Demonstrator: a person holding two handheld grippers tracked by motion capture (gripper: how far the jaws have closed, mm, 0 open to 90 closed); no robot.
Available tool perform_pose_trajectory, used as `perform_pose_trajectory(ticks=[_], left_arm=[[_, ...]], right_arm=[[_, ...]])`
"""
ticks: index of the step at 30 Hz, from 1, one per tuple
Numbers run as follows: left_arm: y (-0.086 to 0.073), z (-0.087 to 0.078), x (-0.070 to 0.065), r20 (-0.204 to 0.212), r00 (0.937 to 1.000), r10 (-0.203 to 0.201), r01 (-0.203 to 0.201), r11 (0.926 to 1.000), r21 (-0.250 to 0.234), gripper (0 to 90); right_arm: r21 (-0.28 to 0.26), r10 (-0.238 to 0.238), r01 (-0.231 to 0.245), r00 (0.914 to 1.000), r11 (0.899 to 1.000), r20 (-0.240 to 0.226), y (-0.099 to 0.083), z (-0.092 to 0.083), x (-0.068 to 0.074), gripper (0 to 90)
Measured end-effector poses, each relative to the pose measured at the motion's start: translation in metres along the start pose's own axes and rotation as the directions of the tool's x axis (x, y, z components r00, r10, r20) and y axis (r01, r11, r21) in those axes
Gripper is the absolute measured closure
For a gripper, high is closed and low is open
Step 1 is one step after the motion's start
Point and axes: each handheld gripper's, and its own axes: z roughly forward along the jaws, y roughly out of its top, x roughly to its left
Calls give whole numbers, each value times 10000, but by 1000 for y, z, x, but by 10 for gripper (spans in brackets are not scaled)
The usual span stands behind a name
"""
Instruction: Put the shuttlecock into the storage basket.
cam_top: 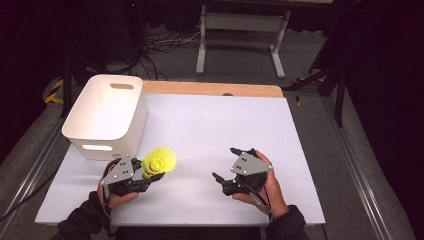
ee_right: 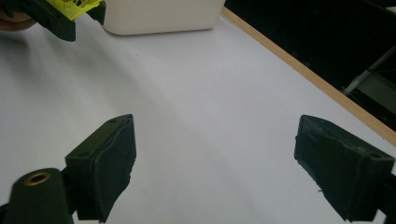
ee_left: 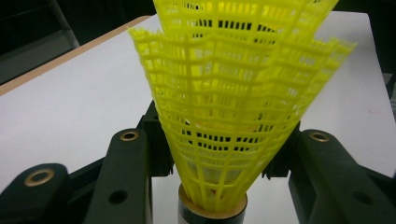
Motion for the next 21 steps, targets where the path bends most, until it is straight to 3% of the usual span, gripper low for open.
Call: perform_pose_trajectory(ticks=[7, 16, 19, 21], left_arm=[[1, -6, 2, -123, 9999, -93, 92, 9999, -101, 561], [2, -14, 5, -352, 9993, -140, 131, 9995, -274, 564], [3, -17, 6, -393, 9990, -193, 181, 9993, -317, 564], [3, -18, 7, -394, 9990, -188, 174, 9992, -349, 564]], right_arm=[[-39, 12, -11, 9998, 10000, 199, -18, -2, 1, 137], [-225, 530, -519, 9974, 9984, 494, -48, -5, -2, 140], [-340, 723, -710, 9966, 9969, 396, -56, -5, -4, 142], [-283, 634, -620, 9967, 9977, 506, -60, -5, -4, 140]])
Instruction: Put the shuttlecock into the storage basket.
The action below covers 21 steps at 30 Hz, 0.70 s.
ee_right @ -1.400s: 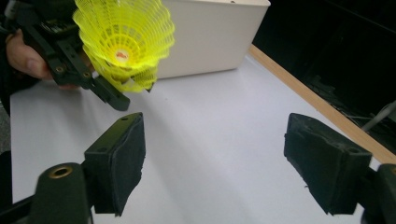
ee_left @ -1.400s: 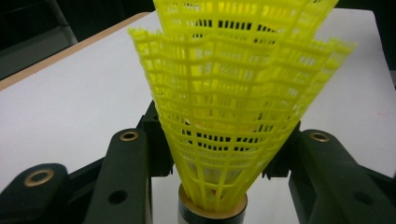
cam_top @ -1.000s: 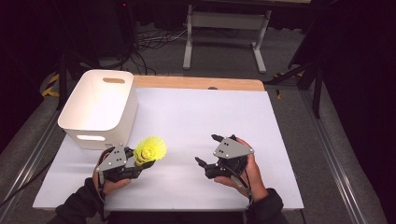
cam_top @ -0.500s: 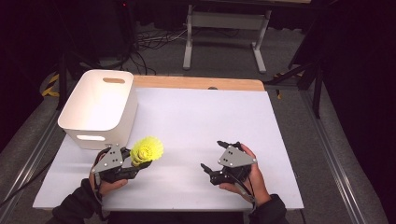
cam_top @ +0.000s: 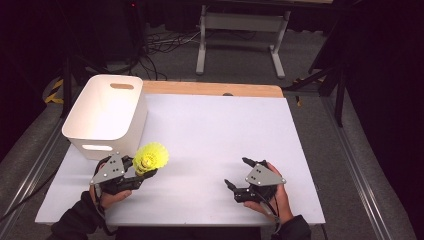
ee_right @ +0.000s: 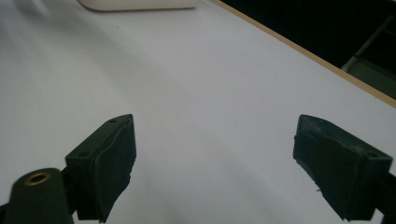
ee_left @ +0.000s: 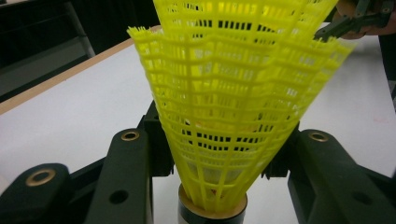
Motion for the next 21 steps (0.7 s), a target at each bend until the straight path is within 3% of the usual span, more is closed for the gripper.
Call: perform_pose_trajectory(ticks=[6, 21], left_arm=[[1, -5, 3, -125, 9999, 1, -2, 10000, -86, 564], [4, -18, 9, -405, 9991, -106, 86, 9988, -485, 565]], right_arm=[[-226, 315, -308, 9989, 9993, 334, -12, -5, -5, 138], [-576, 116, -86, 9985, 9983, 527, -17, -5, -2, 113]])
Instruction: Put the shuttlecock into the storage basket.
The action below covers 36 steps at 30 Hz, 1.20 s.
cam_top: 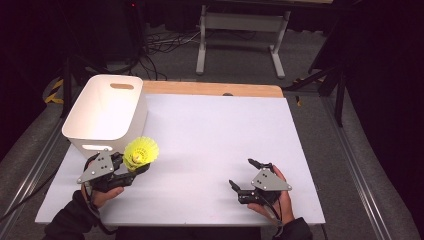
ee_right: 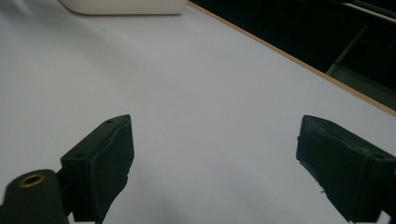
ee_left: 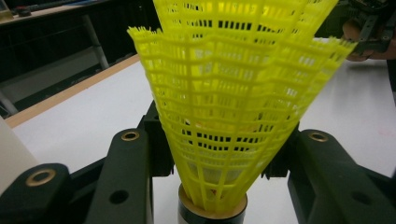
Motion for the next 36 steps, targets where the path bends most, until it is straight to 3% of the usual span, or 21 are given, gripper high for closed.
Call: perform_pose_trajectory(ticks=[18, 28, 36], left_arm=[[2, -19, 11, -397, 9991, -123, 121, 9999, -55, 569], [4, -37, 19, -883, 9954, -360, 338, 9991, -269, 569], [7, -41, 22, -1124, 9926, -463, 427, 9985, -337, 567]], right_arm=[[108, -91, 90, 9999, 9999, 94, 0, 2, -1, 117], [105, -67, 66, 10000, 9999, 67, 0, 3, -3, 118], [96, 62, -62, 10000, 9999, 13, 0, 4, -4, 119]])
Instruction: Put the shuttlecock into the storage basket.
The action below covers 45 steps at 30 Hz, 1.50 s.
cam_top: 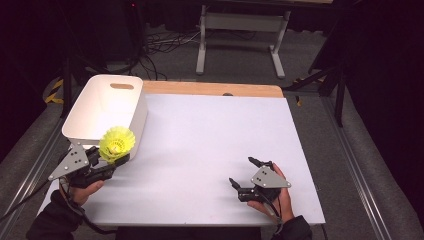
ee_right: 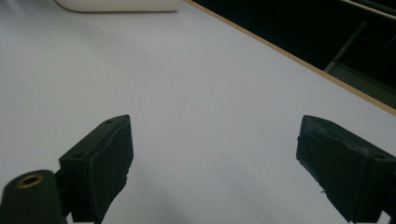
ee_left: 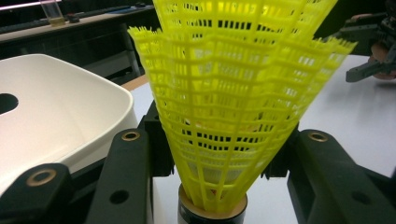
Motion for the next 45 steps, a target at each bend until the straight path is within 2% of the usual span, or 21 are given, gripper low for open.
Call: perform_pose_trajectory(ticks=[8, 12, 15, 18, 24, 28, 31, 35, 38, 45], left_arm=[[12, -12, 4, -440, 9990, 71, -63, 9998, 195, 565], [16, -15, 10, -598, 9982, -53, 68, 9997, 247, 566], [23, -18, 16, -571, 9982, -190, 194, 9998, 59, 565], [28, -19, 18, -542, 9984, -146, 152, 9998, 103, 564], [40, -16, 26, -689, 9976, -68, 81, 9998, 192, 563], [46, -14, 39, -798, 9966, -224, 237, 9996, 149, 563], [48, -13, 42, -899, 9955, -288, 305, 9994, 180, 561], [53, -12, 49, -971, 9948, -314, 345, 9990, 296, 557], [57, -8, 55, -1096, 9938, -192, 245, 9986, 474, 557], [63, 2, 71, -989, 9945, -348, 429, 9958, 805, 571]], right_arm=[[-45, 77, -76, 9999, 10000, 73, 0, -2, -3, 119], [-36, 129, -129, 9999, 9999, 5, 0, -1, -3, 119], [-31, 90, -90, 9999, 10000, 55, -1, -1, -3, 120], [-97, 103, -102, 9999, 9999, 120, -1, -2, -4, 121], [-62, 225, -224, 9996, 9997, 155, -2, -1, -6, 121], [37, 122, -122, 9998, 9999, 178, -3, 0, -6, 121], [81, 97, -99, 9997, 9999, 230, -5, 1, -6, 123], [57, 178, -180, 9990, 9998, 403, -6, 1, -9, 130], [59, 281, -283, 9988, 9996, 409, -7, 1, -11, 130], [121, 267, -272, 9987, 9996, 438, -9, 1, -12, 130]])
